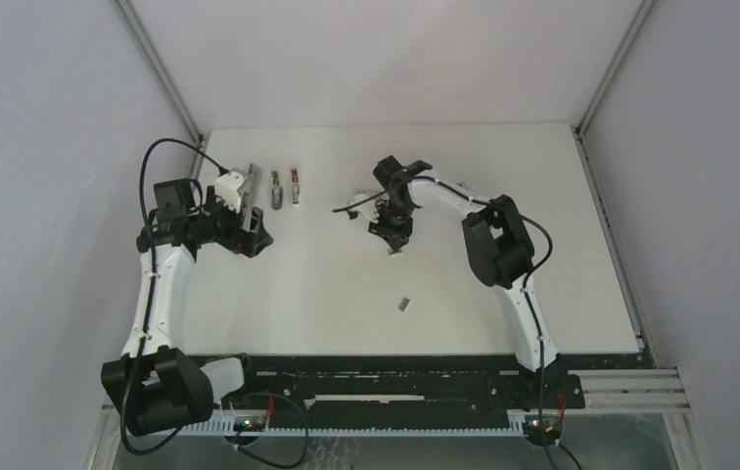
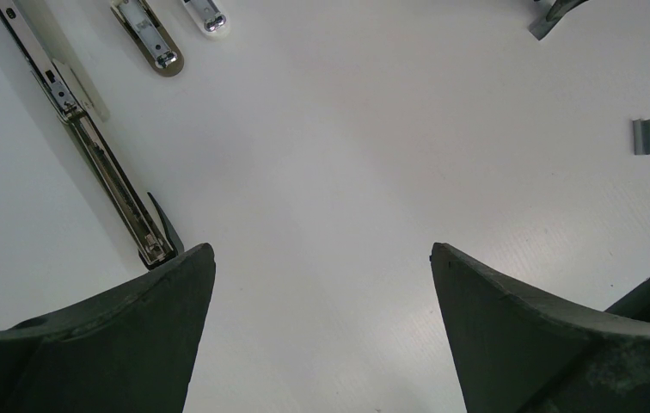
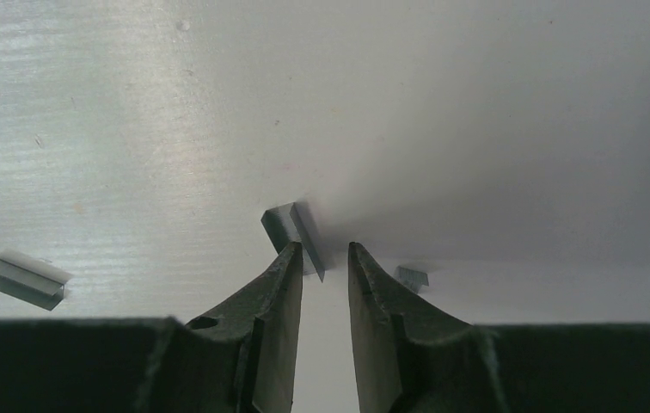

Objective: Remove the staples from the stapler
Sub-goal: Pick up the staple from the center of the board.

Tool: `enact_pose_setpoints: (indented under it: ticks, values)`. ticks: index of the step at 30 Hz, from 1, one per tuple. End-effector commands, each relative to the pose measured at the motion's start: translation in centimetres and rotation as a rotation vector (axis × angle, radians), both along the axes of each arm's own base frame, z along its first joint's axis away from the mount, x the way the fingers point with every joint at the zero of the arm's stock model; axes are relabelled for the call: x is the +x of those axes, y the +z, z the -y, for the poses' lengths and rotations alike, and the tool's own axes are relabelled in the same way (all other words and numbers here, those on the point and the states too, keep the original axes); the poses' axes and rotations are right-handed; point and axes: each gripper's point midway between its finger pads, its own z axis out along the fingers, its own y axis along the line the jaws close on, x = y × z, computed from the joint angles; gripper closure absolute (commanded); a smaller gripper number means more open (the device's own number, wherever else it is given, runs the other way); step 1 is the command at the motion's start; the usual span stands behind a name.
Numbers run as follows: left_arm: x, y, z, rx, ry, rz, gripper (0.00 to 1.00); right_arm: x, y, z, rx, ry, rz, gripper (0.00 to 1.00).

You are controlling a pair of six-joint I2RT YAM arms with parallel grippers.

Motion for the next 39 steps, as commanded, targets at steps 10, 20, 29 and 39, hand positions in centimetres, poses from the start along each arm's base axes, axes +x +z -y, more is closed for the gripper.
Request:
enact_pose_setpoints:
  ticks: [10, 20, 29, 39]
  values:
    - [-0.7, -0.6, 0.3, -0.012, -0.029, 0.005, 0.0, -0.1, -0.4, -0.8, 0.005, 0.01, 0.01, 0.8]
    - [-0.7, -0.6, 0.4, -0.015, -0.03, 0.002, 0.0, 0.1, -0.2, -0.9, 0.006, -0.012, 0.013, 0.93]
    - [-0.7, -0.6, 0.4, -0.014, -0.031, 0.004, 0.0, 1.1, 2.6, -2.2, 0.077, -0.118, 0.029, 1.0]
    - [-0.7, -0.7, 0.4, -0.015, -0.032, 0.003, 0.0, 4.8, 7.2, -1.7, 0.14, -0.435, 0.06, 1.0]
